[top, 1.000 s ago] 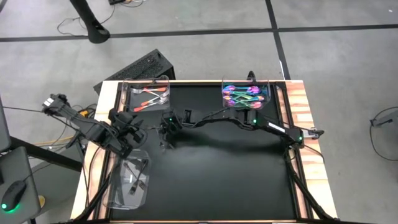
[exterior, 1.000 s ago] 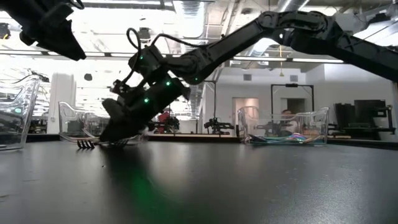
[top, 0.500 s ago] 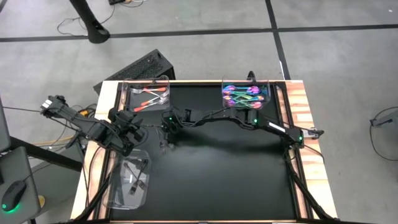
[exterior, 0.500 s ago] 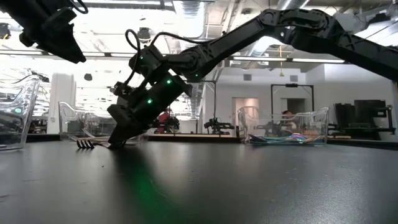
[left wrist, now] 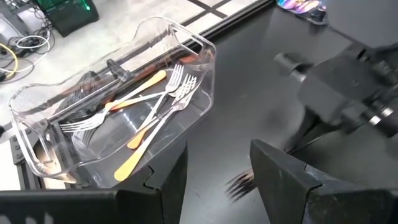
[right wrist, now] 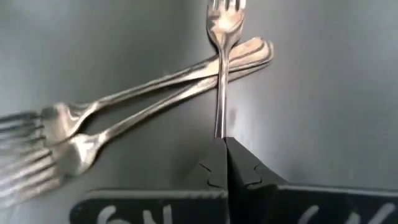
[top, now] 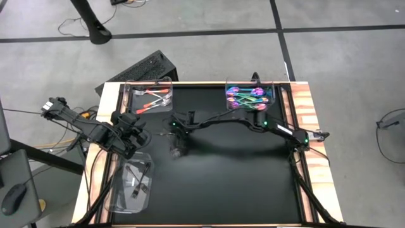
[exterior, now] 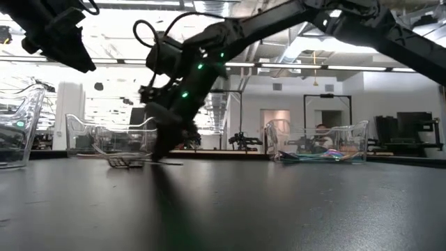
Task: Sort silverware by color (type)
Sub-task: Put the black fork into bottom transparent bin
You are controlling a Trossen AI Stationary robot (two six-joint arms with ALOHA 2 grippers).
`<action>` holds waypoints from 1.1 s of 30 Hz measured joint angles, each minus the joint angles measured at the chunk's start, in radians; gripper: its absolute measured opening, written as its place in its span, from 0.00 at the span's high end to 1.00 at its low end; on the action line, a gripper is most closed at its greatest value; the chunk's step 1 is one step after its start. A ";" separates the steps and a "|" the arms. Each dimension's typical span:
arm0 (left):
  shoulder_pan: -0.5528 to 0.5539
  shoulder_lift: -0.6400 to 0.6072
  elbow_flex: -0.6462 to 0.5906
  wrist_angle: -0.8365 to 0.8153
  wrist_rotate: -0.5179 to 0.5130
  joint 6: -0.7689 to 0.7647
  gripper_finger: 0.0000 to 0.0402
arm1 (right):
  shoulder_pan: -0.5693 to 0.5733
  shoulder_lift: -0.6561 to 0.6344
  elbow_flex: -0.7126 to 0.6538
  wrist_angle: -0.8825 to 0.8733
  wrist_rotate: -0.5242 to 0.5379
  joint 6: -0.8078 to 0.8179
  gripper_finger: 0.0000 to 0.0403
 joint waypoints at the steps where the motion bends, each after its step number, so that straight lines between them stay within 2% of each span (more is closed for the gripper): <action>1: 0.000 0.000 0.000 0.001 0.000 0.002 0.59 | 0.002 -0.013 0.000 -0.052 0.000 0.011 0.99; 4: 0.000 0.000 0.000 0.003 -0.001 0.006 0.59 | 0.008 -0.050 -0.004 -0.202 -0.005 0.032 0.99; 7: 0.000 0.000 0.000 0.003 -0.005 0.015 0.59 | 0.014 -0.079 -0.008 -0.269 -0.007 0.054 0.94; 15: 0.000 0.000 0.000 0.003 -0.005 0.036 0.59 | 0.013 -0.082 -0.010 -0.162 -0.008 0.038 0.74; 17: 0.000 0.000 0.000 0.010 0.021 0.047 0.59 | 0.013 -0.074 -0.008 -0.147 -0.007 0.031 0.68; 23: 0.000 0.003 -0.040 0.124 0.072 0.137 0.59 | 0.018 -0.053 -0.006 -0.093 -0.012 0.020 0.55; 25: 0.000 0.006 -0.065 0.182 0.078 0.159 0.59 | 0.017 -0.046 -0.012 -0.083 -0.014 0.020 0.56; 27: 0.002 0.007 -0.090 0.237 0.096 0.183 0.59 | 0.017 -0.041 -0.018 -0.076 -0.014 0.019 0.61; 33: 0.006 0.007 -0.113 0.368 0.150 0.266 0.59 | 0.014 -0.039 -0.018 -0.102 -0.001 -0.037 0.95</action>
